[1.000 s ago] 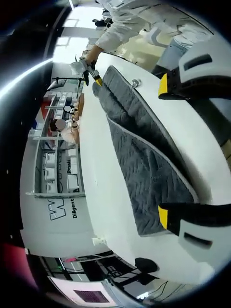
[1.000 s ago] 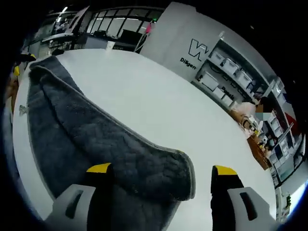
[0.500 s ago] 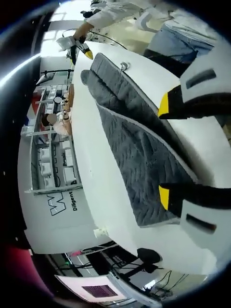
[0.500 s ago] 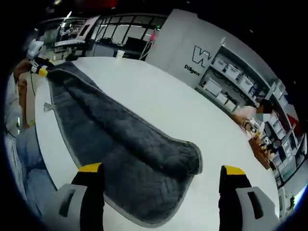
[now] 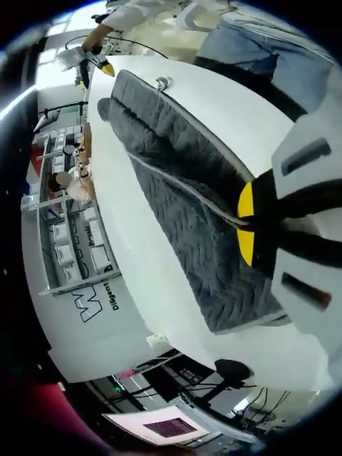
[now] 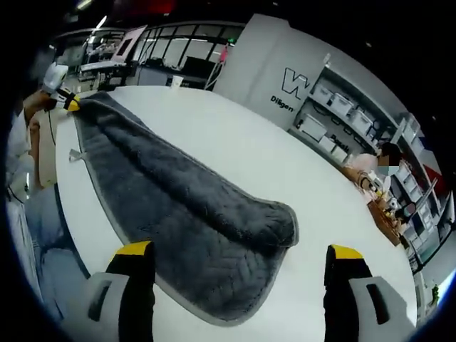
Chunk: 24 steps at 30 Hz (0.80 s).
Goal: Open the folded towel by lifting each exposed corner and separating the folded layers until the towel lies flat within the target outline without major curled edges
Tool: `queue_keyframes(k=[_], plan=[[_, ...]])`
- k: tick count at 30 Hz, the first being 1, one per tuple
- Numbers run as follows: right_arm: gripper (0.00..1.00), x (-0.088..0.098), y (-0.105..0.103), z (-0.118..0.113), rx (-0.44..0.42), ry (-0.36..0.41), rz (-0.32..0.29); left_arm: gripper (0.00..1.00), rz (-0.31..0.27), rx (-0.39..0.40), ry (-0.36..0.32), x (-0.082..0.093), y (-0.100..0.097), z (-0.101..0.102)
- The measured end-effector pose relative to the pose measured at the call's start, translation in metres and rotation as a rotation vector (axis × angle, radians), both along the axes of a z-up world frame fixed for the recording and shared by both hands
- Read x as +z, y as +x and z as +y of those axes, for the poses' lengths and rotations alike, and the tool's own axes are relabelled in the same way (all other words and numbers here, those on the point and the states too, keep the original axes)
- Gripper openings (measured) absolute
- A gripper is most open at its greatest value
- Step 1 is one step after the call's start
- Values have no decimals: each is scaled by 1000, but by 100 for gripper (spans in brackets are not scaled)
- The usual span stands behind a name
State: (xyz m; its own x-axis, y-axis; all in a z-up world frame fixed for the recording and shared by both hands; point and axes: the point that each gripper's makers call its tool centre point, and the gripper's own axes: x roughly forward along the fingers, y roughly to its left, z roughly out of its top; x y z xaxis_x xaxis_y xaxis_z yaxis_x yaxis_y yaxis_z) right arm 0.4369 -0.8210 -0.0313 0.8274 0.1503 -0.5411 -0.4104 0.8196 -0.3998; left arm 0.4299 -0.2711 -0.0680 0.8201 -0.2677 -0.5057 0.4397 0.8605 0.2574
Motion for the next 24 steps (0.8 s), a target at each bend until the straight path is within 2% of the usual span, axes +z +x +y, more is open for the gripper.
queue_keyframes(k=[4,10,17,24], plan=[[99,-2,3,-2,4,3,7,1,-13,5,-5,9,4,1],[98,-2,7,-7,1,18,12,1,-89,34,3,38,22,10],[98,0,6,-9,1,20,12,1,-157,15,11,77,61,10],[97,5,5,-13,1,20,10,1,-188,1,8,103,100,9]])
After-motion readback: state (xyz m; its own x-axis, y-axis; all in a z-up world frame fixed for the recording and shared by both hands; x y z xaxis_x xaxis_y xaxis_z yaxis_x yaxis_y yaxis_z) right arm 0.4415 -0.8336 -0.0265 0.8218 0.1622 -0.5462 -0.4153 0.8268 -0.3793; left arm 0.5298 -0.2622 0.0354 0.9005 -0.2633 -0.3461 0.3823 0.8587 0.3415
